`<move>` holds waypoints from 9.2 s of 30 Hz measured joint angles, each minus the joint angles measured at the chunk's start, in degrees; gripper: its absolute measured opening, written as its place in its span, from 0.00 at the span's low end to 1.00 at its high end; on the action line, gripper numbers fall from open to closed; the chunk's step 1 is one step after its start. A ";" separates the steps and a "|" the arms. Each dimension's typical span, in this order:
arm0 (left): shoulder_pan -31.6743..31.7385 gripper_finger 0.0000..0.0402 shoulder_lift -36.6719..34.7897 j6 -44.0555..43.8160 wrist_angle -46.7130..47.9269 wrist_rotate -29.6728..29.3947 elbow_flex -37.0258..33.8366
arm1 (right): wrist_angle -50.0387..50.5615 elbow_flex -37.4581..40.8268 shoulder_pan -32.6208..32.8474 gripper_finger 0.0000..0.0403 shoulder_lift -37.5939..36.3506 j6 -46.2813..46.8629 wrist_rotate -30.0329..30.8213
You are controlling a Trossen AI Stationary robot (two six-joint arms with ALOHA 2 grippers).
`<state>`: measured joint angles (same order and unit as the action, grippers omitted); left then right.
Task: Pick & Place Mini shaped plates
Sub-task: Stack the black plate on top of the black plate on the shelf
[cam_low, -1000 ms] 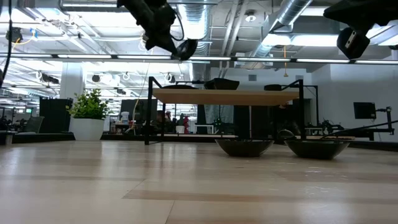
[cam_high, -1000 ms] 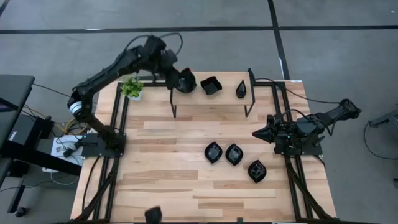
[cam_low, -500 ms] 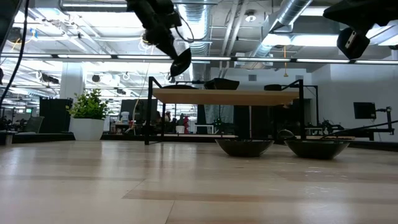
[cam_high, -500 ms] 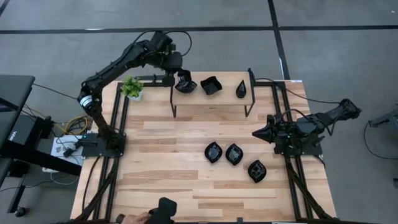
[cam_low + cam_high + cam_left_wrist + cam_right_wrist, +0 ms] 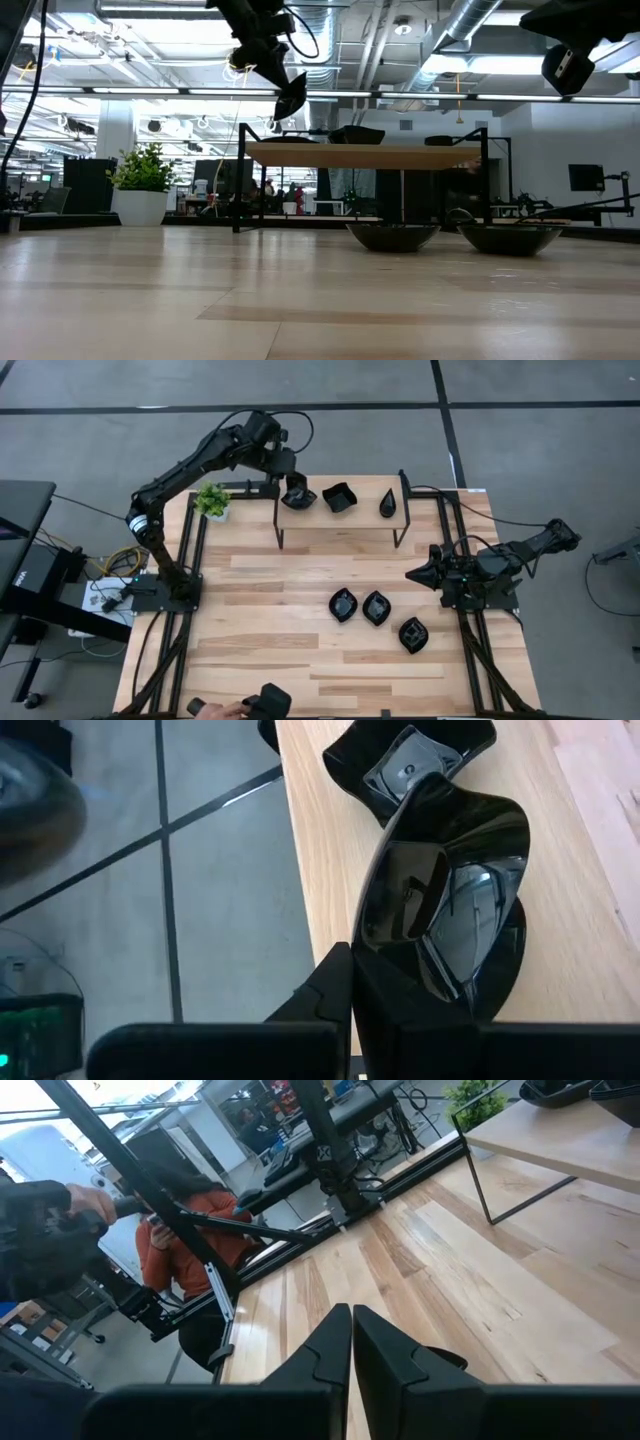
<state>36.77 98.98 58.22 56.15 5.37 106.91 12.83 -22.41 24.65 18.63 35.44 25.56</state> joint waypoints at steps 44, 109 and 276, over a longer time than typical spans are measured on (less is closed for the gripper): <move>-20.39 0.01 -2.21 -36.86 -3.74 -5.07 0.00 | -37.66 -8.30 -11.24 0.03 27.16 -23.57 14.95; -20.35 0.01 -2.16 -39.11 -6.61 -13.73 -0.04 | 8.26 -55.65 -30.45 0.11 61.35 -27.87 5.77; -19.21 0.15 -36.20 -93.00 -70.87 -21.88 -49.55 | -64.21 -67.36 -29.65 0.00 88.50 -28.48 28.34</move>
<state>17.56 62.78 -34.78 -14.72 -16.51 57.36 -51.37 -89.78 -4.99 107.13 6.96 53.90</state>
